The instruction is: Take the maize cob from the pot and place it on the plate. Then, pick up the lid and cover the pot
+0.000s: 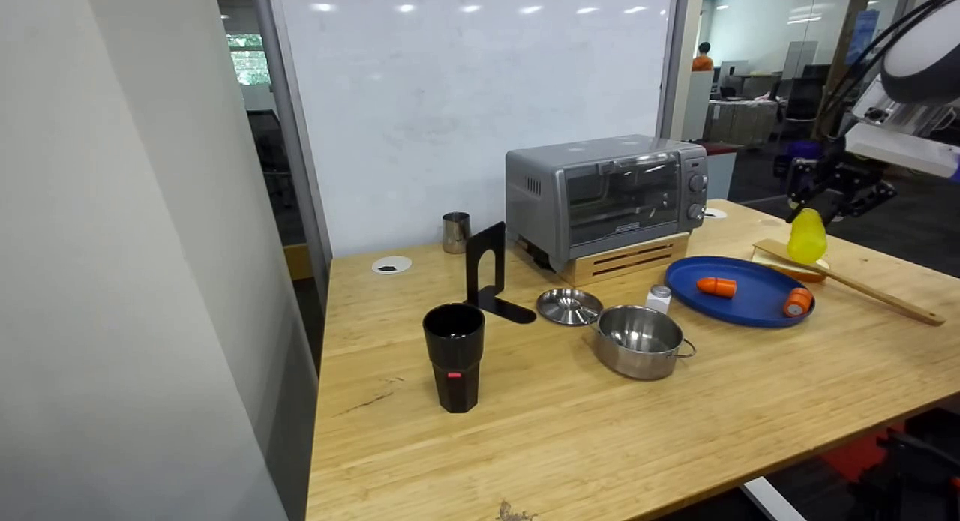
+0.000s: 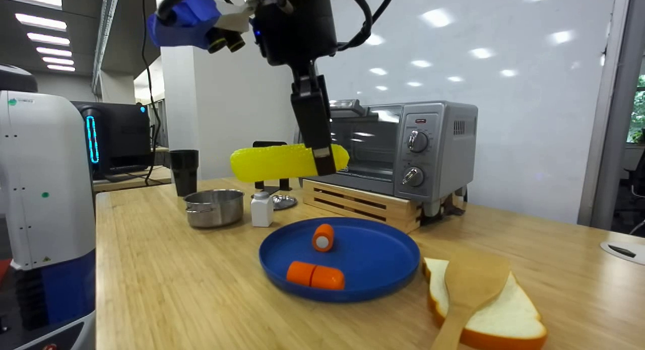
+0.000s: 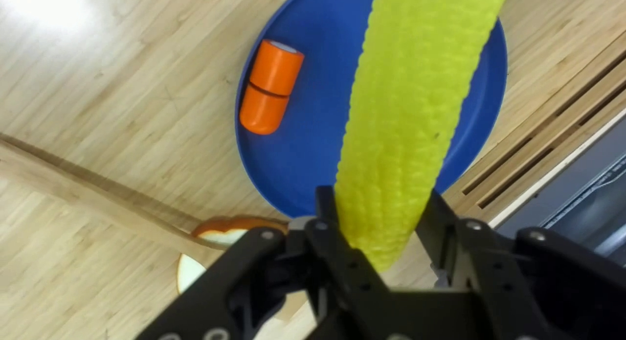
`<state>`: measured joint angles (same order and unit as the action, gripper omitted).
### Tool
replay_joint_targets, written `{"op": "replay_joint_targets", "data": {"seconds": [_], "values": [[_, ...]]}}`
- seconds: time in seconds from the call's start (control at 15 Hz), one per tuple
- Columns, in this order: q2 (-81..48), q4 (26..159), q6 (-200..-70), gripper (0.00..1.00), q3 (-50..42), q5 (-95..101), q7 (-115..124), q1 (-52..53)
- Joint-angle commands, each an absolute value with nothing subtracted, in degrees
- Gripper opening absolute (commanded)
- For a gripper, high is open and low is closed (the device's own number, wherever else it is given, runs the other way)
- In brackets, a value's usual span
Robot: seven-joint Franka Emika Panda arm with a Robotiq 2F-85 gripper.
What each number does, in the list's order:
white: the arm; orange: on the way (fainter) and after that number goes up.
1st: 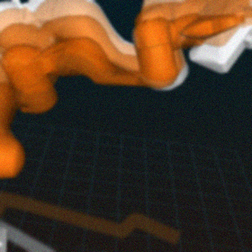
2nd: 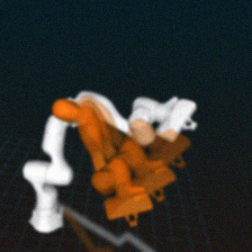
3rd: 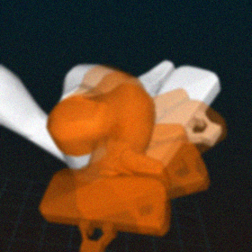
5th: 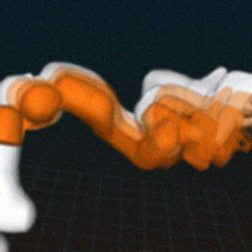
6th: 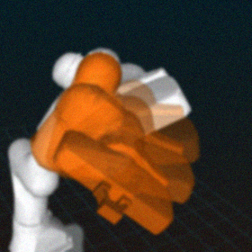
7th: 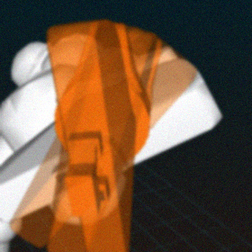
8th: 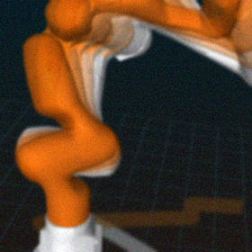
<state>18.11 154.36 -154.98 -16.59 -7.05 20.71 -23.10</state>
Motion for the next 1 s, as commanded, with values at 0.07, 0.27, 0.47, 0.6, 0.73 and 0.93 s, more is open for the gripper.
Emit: {"op": "replay_joint_targets", "data": {"seconds": [0.07,0.27,0.47,0.6,0.73,0.93], "values": [[10.69,146.96,-150.92,0.19,-17.4,-9.88,22.05,-23.18],[7.0,143.61,-147.89,0.19,-17.97,-9.64,23.35,-23.2],[3.7,141.48,-147.48,0.19,-18.39,-9.06,24.96,-23.04],[1.33,140.33,-147.53,0.19,-18.55,-8.62,26.0,-22.84],[-0.89,139.31,-147.63,0.19,-18.72,-8.48,26.78,-22.52],[-3.64,138.47,-149.68,0.19,-18.67,-7.52,28.18,-21.64]]}}
